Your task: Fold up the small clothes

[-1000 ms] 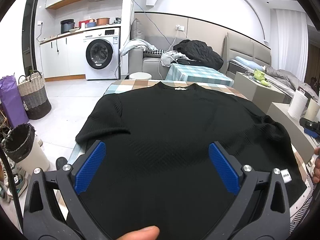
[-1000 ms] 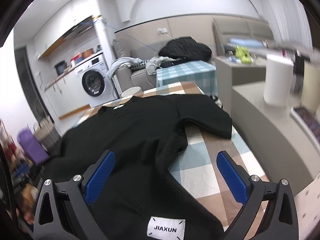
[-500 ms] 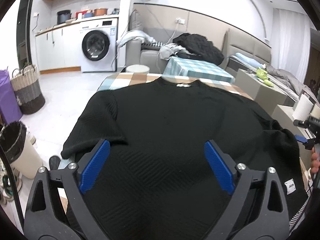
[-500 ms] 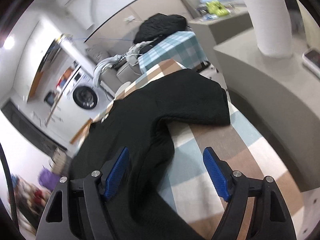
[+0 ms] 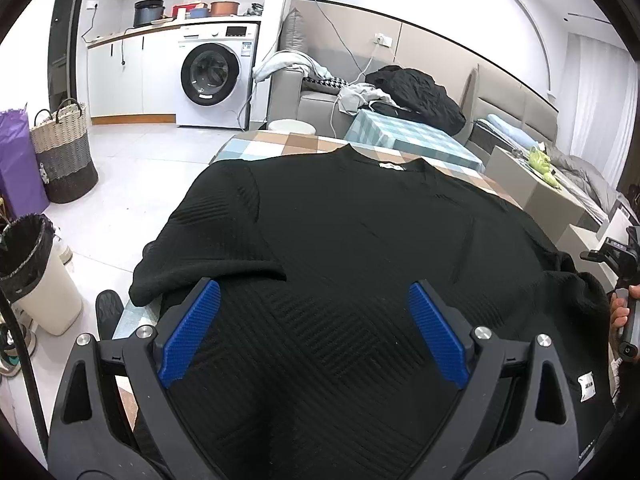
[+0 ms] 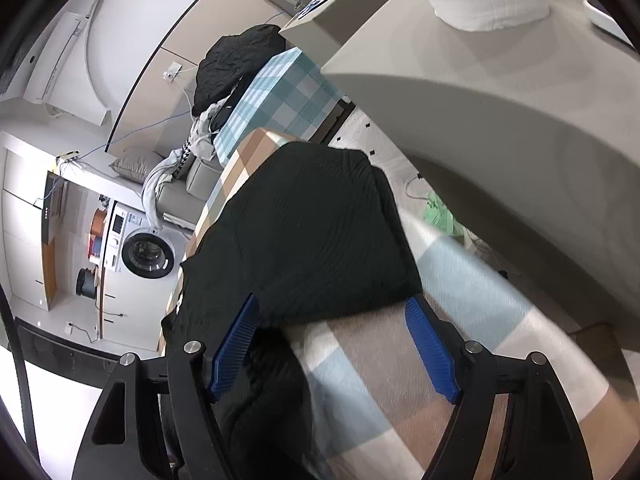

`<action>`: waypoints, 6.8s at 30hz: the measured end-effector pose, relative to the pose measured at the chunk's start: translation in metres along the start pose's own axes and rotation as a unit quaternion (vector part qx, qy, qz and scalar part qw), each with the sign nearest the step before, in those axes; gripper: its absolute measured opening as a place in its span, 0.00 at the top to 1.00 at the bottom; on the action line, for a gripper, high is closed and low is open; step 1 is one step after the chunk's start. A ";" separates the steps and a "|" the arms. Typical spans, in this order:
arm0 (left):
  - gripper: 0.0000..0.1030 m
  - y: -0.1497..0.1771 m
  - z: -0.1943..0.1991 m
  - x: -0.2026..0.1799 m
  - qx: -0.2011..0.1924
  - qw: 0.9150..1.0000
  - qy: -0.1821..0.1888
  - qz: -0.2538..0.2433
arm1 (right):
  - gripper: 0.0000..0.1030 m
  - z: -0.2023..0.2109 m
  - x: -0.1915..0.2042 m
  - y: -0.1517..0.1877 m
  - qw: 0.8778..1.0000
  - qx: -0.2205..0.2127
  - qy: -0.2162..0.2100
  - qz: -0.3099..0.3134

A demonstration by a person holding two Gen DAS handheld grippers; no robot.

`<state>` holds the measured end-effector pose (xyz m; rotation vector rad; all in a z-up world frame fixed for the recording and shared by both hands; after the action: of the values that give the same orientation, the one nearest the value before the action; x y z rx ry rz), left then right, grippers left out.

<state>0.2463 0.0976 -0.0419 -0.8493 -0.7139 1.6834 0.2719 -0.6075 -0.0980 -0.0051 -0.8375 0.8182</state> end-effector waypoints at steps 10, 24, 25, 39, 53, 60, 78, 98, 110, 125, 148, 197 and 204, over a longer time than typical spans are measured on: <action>0.08 0.000 -0.002 -0.001 0.001 1.000 0.012 -0.001 | 0.80 -0.007 -0.002 -0.034 0.995 -0.023 0.095 0.026; 0.08 0.000 0.002 -0.003 0.001 1.000 0.013 -0.007 | 0.88 0.012 0.179 0.017 0.937 -0.054 -0.028 0.344; 0.08 0.000 0.002 -0.002 0.001 1.000 0.012 -0.007 | 0.89 0.006 0.190 0.030 0.928 -0.036 -0.037 0.368; 0.08 0.003 0.000 0.003 0.014 1.000 0.013 0.005 | 0.45 -0.020 0.162 0.077 0.884 0.025 0.089 0.459; 0.08 0.006 -0.005 0.002 0.020 1.000 0.013 0.001 | 0.94 -0.103 0.142 0.053 0.868 0.067 0.180 0.457; 0.08 0.007 -0.004 -0.003 0.019 1.000 0.018 -0.004 | 0.95 -0.023 0.158 0.019 0.932 -0.034 0.011 0.361; 0.08 0.005 0.001 -0.001 0.015 1.000 0.013 -0.001 | 0.62 -0.036 0.148 0.153 0.837 0.181 0.005 0.516; 0.18 -0.012 -0.007 0.127 0.068 0.980 -0.032 0.184 | 0.29 0.075 0.126 0.137 0.918 0.051 -0.046 0.390; 0.39 0.025 -0.029 0.140 0.127 0.948 0.033 0.289 | 0.28 0.078 0.096 0.161 0.924 0.094 -0.057 0.365; 0.94 -0.015 -0.082 0.166 0.096 0.952 -0.015 0.291 | 0.28 0.069 0.090 0.156 0.932 0.084 -0.054 0.348; 0.47 -0.085 -0.102 -0.036 0.088 0.994 0.064 -0.012 | 0.27 0.082 0.077 0.146 0.940 0.067 -0.037 0.333; 0.64 0.081 -0.020 0.125 0.178 0.981 -0.076 0.002 | 0.29 0.095 0.010 0.160 0.893 0.105 -0.042 0.435; 0.93 0.072 -0.003 0.123 0.125 0.990 -0.063 0.020 | 0.94 0.093 0.018 0.162 0.877 0.082 -0.050 0.471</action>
<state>0.1876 0.1988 -0.1241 -0.5882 -0.5586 1.8294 0.1135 -0.5103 -0.0728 -0.2404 -0.8488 1.8235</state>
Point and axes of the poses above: each gripper's, at about its wrist camera, not at the fingertips, and z roughly against the way its jaws point, x to its left, y to its underside, the point moved 9 cm from there along -z, roughly the way its jaws point
